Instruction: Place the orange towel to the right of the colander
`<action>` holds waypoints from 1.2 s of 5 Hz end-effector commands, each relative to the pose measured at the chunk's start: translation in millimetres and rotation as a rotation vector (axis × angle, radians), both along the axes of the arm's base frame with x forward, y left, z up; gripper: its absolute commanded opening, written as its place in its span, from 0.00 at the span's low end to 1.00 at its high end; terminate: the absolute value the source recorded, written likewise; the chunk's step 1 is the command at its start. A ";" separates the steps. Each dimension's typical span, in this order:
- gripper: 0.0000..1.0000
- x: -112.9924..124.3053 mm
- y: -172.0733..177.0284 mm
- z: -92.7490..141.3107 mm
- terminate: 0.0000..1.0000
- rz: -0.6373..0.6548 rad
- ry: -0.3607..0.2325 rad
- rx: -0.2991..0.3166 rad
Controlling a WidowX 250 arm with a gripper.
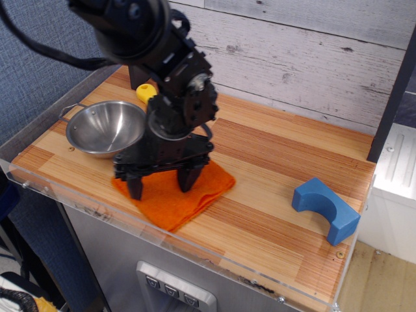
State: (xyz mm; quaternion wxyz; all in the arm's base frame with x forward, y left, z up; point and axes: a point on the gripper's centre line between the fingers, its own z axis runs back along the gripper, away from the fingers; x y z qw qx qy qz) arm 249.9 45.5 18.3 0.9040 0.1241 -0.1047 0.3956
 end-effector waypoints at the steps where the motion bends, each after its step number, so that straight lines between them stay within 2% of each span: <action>1: 1.00 -2.5 1.8 18.5 0.00 0.008 -0.052 0.016; 3: 1.00 5.1 -0.7 40.4 0.00 0.013 -0.117 -0.007; 4: 1.00 10.9 -2.7 64.7 0.00 -0.005 -0.173 -0.040; 5: 1.00 11.7 0.0 97.4 0.00 0.002 -0.193 -0.033; 6: 1.00 7.3 2.8 126.6 0.00 0.004 -0.248 -0.033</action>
